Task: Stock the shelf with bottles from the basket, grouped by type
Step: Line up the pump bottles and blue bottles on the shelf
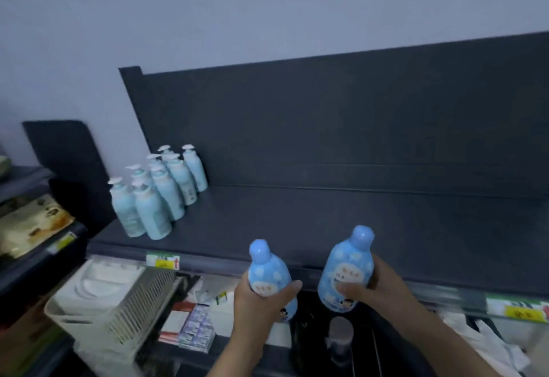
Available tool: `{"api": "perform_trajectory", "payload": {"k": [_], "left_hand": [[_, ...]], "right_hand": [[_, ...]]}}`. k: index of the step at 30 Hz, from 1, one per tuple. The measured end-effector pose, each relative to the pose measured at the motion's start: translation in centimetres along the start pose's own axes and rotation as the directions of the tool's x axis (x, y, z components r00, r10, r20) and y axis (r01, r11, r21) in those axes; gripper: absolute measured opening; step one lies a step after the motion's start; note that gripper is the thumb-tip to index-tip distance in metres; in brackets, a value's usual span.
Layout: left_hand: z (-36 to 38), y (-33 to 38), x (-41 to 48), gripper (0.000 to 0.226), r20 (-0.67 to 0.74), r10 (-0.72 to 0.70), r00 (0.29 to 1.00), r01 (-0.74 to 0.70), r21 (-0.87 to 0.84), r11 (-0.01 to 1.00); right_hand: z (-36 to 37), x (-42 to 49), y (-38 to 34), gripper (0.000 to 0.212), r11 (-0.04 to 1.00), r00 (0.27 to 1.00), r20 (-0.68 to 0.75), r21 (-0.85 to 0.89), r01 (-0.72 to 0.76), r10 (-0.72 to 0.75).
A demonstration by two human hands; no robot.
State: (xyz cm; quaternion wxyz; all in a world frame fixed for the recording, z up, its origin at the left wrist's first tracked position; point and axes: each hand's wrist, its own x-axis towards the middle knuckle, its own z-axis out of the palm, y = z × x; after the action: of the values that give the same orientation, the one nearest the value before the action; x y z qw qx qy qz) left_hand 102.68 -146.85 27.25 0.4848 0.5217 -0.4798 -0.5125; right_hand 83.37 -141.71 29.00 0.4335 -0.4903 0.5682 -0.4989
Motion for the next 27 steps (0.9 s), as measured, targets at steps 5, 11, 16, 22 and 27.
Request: {"api": "perform_trajectory", "payload": {"k": [5,11,16,22,27], "left_hand": [[-6.1,2.2,5.6,0.046,0.013,0.061,0.998,-0.060,-0.038,0.997],[-9.6,2.9,12.6,0.044,0.016,0.114,0.993,-0.113,-0.035,0.993],[-10.0,3.3,18.9,0.045,0.022,0.122,0.992,-0.121,-0.035,0.992],[-9.9,2.4,24.2,0.048,0.010,0.075,0.997,-0.075,-0.009,0.997],[-9.9,1.8,27.6,0.051,0.025,0.054,0.998,-0.056,0.044,0.997]], "right_hand": [[7.0,5.6,-1.9,0.034,0.999,0.998,-0.063,-0.029,0.018,-0.020],[12.5,13.2,-3.2,0.039,1.000,0.999,-0.041,-0.021,0.013,-0.014],[14.9,20.1,-3.3,0.044,0.998,1.000,0.004,-0.066,0.008,-0.008],[17.0,26.6,-2.3,0.045,1.000,0.999,0.044,-0.014,-0.011,0.011],[18.1,30.1,-1.3,0.047,0.998,0.996,0.075,-0.045,-0.037,0.040]]}}
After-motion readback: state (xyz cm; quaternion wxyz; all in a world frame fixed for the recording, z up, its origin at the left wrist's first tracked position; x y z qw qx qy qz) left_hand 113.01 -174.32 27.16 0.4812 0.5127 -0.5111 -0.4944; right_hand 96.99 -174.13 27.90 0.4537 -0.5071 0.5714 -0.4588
